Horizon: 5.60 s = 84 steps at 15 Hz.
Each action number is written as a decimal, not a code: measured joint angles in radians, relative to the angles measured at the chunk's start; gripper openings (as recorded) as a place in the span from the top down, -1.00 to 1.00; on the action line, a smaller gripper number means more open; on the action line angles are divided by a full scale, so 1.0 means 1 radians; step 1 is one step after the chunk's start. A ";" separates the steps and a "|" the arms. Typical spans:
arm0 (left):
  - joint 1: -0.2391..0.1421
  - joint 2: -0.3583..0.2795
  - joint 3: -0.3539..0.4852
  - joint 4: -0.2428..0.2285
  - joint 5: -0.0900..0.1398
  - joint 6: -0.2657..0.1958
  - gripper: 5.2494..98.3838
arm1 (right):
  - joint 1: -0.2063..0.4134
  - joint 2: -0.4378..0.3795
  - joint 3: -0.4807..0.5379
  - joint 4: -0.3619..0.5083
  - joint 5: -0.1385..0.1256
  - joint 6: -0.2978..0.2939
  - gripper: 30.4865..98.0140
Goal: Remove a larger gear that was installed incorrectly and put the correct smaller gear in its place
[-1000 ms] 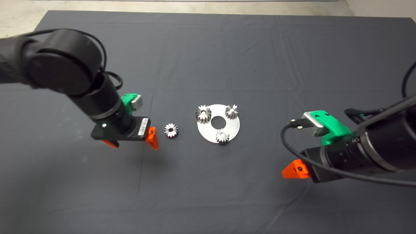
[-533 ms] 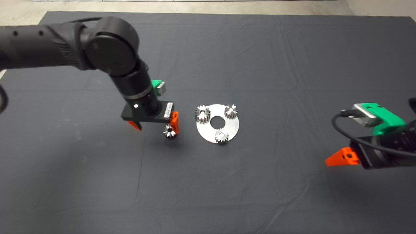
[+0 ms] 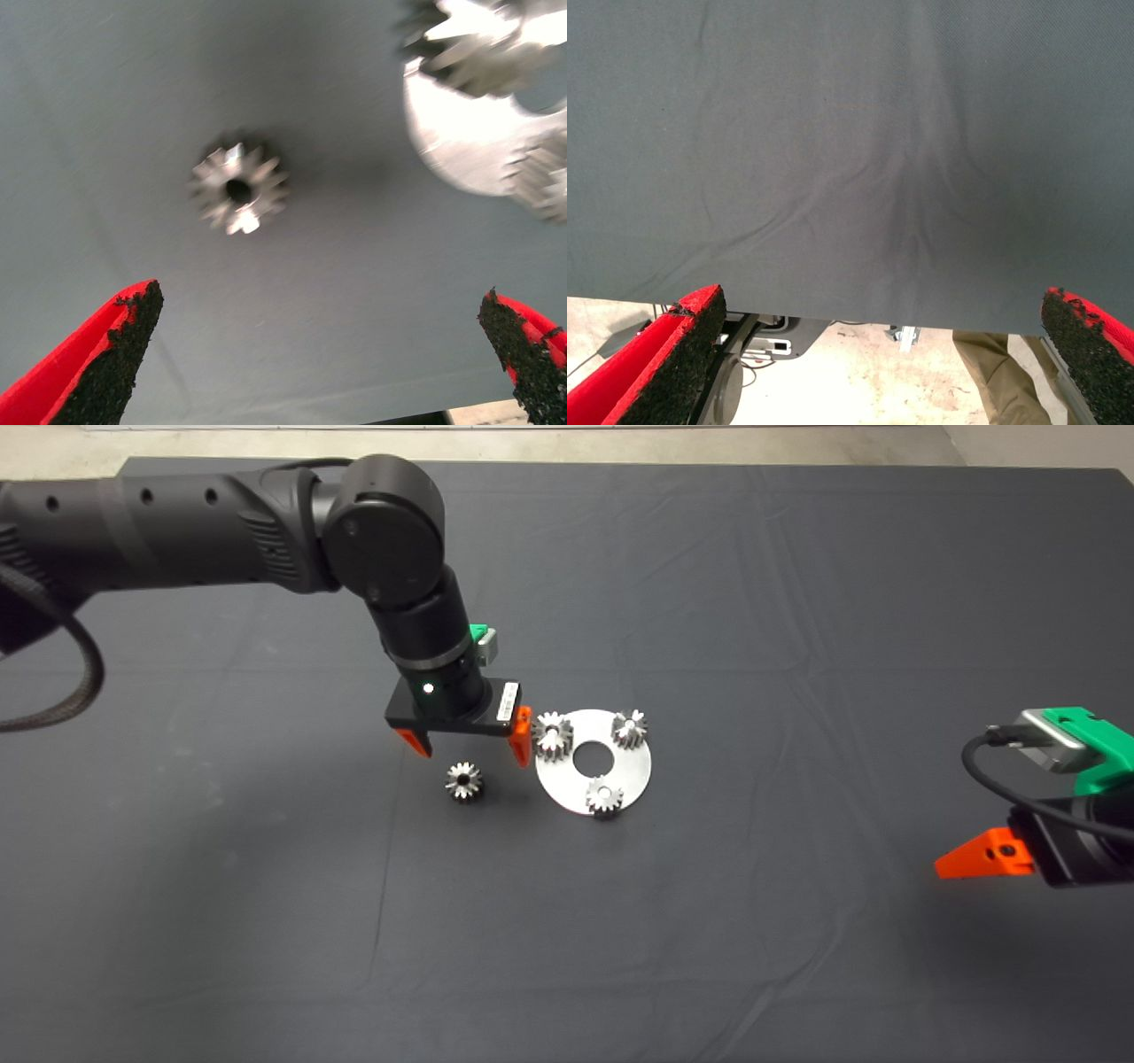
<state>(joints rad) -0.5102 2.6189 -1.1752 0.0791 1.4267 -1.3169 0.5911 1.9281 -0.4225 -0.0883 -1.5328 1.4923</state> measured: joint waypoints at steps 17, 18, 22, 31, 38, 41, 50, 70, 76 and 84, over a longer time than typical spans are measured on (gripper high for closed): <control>0.048 0.167 -0.224 0.115 -0.164 0.104 -0.87 | 0.000 -0.018 0.001 0.001 0.000 -0.011 -0.88; 0.050 0.179 -0.236 0.116 -0.164 0.104 -0.87 | 0.000 -0.019 0.001 0.001 0.000 -0.011 -0.88; 0.092 0.201 -0.286 0.128 -0.163 0.122 -0.87 | 0.000 -0.020 0.005 0.005 0.000 -0.011 -0.88; 0.103 0.203 -0.297 0.167 -0.049 0.122 -0.87 | 0.002 -0.028 0.008 0.008 0.000 -0.011 -0.88; 0.103 0.223 -0.319 0.170 -0.090 0.121 -0.87 | 0.002 -0.034 0.011 0.008 0.000 -0.012 -0.88; 0.103 0.224 -0.322 0.170 -0.111 0.121 -0.87 | 0.003 -0.034 0.012 0.009 0.000 -0.012 -0.88; 0.125 0.224 -0.322 0.170 -0.111 0.122 -0.84 | 0.008 -0.034 0.012 0.013 0.000 -0.014 -0.88; 0.136 0.227 -0.341 0.173 -0.111 0.125 -0.30 | 0.014 -0.034 0.012 0.030 0.000 -0.014 -0.88; 0.136 0.227 -0.344 0.173 -0.112 0.126 -0.14 | 0.019 -0.034 0.012 0.031 0.000 -0.014 -0.88; 0.136 0.234 -0.352 0.172 -0.114 0.148 0.04 | 0.023 -0.033 0.012 0.031 0.000 -0.014 -0.88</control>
<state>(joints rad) -0.3743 2.8525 -1.5270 0.2515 1.3132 -1.1694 0.6136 1.8949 -0.4106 -0.0574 -1.5328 1.4779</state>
